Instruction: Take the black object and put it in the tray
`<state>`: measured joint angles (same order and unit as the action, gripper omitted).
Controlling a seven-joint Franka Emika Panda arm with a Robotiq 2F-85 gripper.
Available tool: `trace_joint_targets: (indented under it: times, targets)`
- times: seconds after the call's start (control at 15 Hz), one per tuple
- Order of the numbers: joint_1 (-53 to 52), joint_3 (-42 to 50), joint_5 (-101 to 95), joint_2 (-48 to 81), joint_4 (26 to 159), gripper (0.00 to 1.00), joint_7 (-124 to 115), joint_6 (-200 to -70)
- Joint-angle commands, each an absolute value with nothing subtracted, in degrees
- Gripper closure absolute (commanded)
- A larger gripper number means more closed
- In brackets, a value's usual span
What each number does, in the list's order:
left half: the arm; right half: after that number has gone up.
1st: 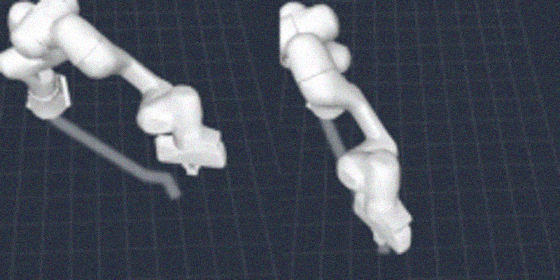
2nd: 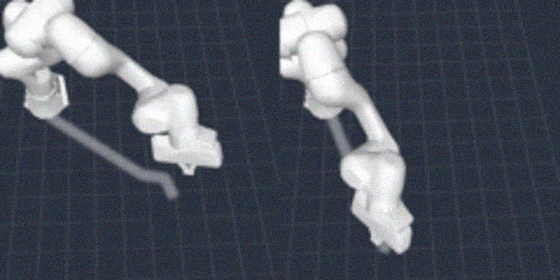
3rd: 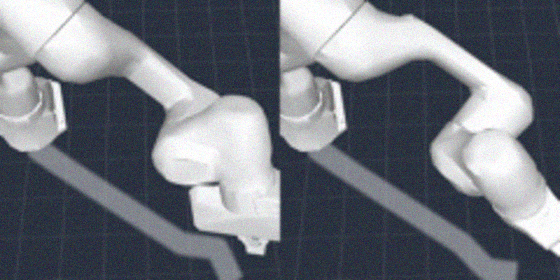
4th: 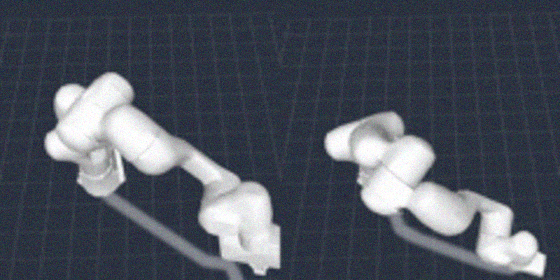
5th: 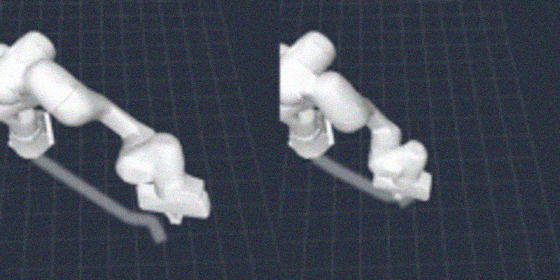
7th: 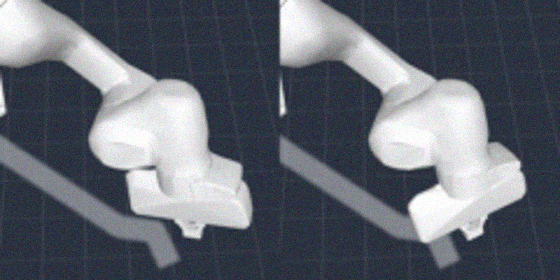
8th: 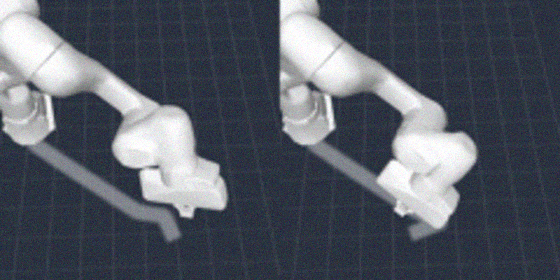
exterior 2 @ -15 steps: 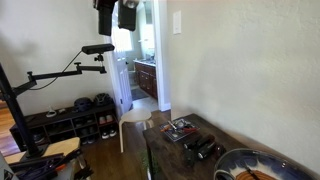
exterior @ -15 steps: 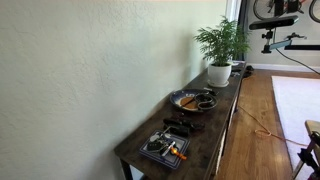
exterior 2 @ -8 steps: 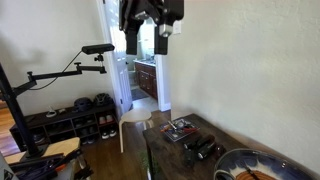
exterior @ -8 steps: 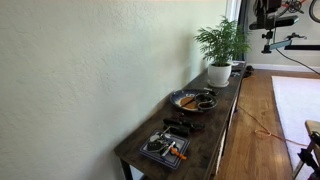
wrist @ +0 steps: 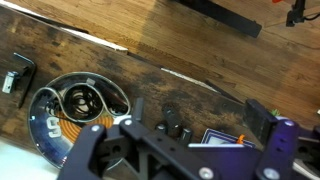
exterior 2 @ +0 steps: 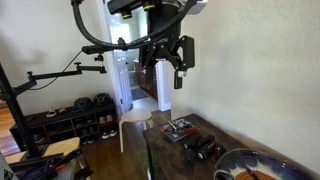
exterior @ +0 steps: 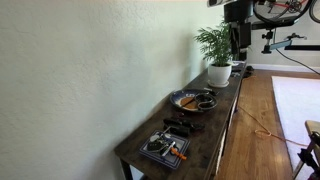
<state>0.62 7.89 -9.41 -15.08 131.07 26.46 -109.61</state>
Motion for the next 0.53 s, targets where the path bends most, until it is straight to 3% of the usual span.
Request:
trace_joint_targets:
  times: [0.0, 0.47]
  targets:
    - [0.98, 6.98, -9.26, -14.43, 131.01, 0.0, 26.54, -109.82]
    - [0.91, 6.68, -9.26, -14.05, 131.01, 0.0, 26.54, -109.93]
